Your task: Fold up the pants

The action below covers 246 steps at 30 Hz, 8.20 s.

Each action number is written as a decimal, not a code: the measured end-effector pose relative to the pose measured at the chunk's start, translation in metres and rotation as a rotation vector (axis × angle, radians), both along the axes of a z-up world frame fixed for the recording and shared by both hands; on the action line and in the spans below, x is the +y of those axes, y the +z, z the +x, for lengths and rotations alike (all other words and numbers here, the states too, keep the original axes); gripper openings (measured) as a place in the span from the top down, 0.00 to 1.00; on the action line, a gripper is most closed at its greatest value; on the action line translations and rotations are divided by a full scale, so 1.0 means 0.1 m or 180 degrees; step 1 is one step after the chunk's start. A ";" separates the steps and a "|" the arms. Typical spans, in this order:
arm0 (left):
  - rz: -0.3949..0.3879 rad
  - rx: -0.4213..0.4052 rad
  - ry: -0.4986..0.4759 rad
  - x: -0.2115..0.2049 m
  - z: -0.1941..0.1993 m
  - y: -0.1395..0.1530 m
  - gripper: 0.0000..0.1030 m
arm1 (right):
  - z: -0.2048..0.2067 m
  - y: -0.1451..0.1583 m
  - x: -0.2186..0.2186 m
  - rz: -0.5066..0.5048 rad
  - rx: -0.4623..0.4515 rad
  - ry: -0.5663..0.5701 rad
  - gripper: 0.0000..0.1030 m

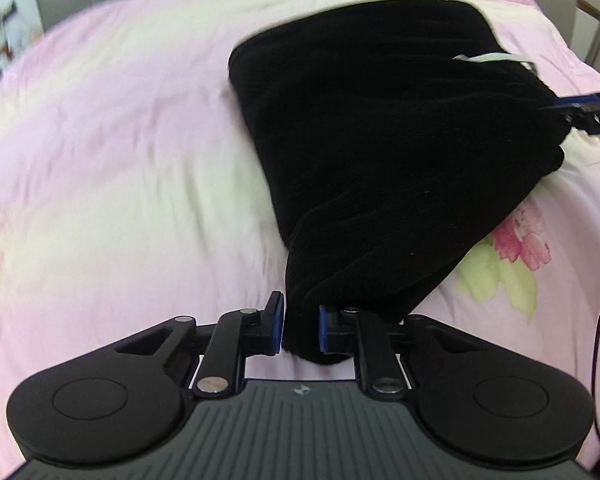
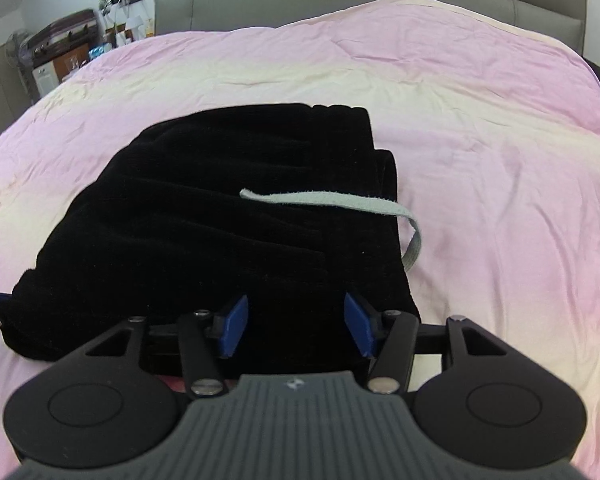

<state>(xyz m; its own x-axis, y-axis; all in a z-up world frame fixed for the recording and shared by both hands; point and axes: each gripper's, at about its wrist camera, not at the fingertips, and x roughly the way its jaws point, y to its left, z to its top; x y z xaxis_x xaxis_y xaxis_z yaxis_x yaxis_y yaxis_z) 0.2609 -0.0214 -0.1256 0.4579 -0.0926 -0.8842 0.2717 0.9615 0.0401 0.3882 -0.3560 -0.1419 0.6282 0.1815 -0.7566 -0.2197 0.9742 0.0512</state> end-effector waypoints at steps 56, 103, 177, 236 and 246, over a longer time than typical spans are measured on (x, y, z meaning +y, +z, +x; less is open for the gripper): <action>-0.2224 0.0681 0.0407 0.57 1.72 -0.25 0.16 | 1.46 -0.87 -1.08 0.2096 0.1462 -0.0407 0.15; -0.1065 0.0128 0.0316 3.06 0.55 0.87 0.58 | 0.20 0.29 2.85 0.1716 0.0930 0.0018 0.53; 0.0187 -0.1062 0.1195 1.45 -2.74 1.04 0.12 | -3.06 0.80 3.03 -0.0003 -0.0746 0.0333 0.05; 0.0080 -0.1022 0.1286 1.34 -2.86 1.23 0.12 | -3.17 0.92 3.01 0.0202 -0.0919 0.0420 0.05; 0.0067 -0.1025 0.1281 1.33 -2.86 1.24 0.12 | -3.19 0.93 3.00 0.0218 -0.0926 0.0413 0.05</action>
